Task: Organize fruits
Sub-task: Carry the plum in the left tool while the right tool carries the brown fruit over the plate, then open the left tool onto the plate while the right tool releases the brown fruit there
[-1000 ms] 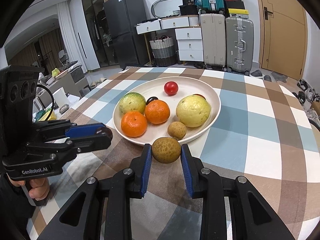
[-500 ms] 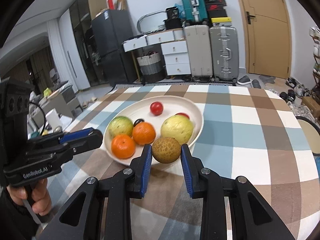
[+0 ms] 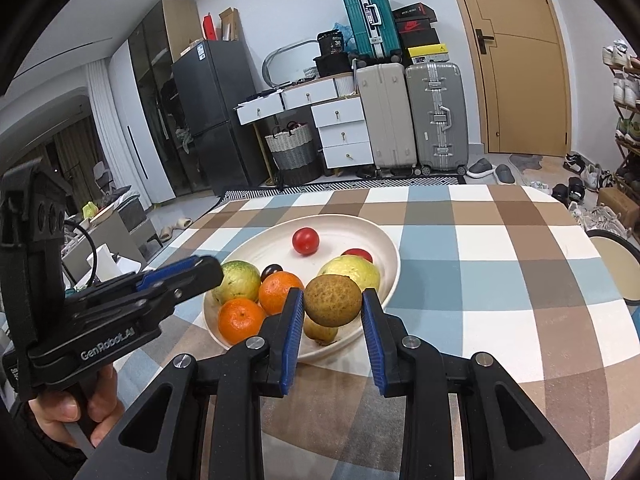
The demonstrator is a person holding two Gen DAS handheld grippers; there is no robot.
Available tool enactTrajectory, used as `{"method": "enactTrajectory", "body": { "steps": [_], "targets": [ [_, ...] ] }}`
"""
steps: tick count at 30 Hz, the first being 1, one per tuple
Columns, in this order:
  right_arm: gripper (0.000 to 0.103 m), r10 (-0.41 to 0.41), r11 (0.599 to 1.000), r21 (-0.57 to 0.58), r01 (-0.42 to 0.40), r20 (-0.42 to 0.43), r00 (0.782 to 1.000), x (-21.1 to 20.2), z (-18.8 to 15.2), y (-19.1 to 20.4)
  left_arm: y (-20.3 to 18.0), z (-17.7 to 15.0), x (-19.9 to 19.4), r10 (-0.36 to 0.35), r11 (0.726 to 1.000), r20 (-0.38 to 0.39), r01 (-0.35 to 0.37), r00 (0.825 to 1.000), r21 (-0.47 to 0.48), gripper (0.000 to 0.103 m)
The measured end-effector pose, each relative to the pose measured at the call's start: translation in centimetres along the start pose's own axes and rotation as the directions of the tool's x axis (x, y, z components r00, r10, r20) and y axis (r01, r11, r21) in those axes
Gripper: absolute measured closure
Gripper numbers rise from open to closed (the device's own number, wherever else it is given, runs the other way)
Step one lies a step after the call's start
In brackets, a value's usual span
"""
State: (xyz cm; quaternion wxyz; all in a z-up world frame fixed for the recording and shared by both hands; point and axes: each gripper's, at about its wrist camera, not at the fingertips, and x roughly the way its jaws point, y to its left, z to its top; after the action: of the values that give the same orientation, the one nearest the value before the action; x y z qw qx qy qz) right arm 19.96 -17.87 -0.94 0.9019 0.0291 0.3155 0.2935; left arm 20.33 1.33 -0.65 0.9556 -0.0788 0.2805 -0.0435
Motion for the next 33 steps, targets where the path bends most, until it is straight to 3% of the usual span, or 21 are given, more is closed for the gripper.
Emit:
{"method": "enactTrajectory", "body": {
  "steps": [11, 15, 19, 28, 32, 33],
  "targets": [
    [0.073, 0.019, 0.999, -0.026, -0.021, -0.057, 0.998, 1.7, 0.1, 1.0, -1.1, -0.5, 1.5, 0.012, 0.999, -0.017, -0.011, 1.000, 0.045, 0.080],
    [0.056, 0.028, 0.999, -0.020, -0.029, -0.056, 0.998, 1.6, 0.1, 0.9, -1.2, -0.6, 1.5, 0.012, 0.999, -0.009, -0.012, 1.000, 0.053, 0.080],
    [0.054, 0.029, 0.999, -0.014, -0.029, -0.026, 0.999, 1.1, 0.1, 0.8, -1.2, -0.6, 1.4, 0.002, 0.999, -0.014, -0.001, 1.000, 0.049, 0.079],
    [0.040, -0.004, 1.000, -0.015, 0.004, -0.007, 1.000, 0.4, 0.0, 0.5, -0.3, -0.9, 0.4, 0.010, 1.000, 0.005, -0.010, 1.000, 0.025, 0.043],
    [0.025, -0.016, 1.000, -0.007, 0.016, 0.005, 1.000, 0.2, 0.0, 0.2, 0.4, -1.2, -0.4, 0.065, 0.998, 0.015, -0.065, 0.998, 0.022, 0.018],
    [0.019, -0.019, 1.000, -0.006, 0.019, 0.011, 1.000, 0.0, 0.0, 0.1, 0.8, -1.3, -0.7, 0.070, 0.997, 0.020, -0.071, 0.997, 0.015, 0.016]
  ]
}}
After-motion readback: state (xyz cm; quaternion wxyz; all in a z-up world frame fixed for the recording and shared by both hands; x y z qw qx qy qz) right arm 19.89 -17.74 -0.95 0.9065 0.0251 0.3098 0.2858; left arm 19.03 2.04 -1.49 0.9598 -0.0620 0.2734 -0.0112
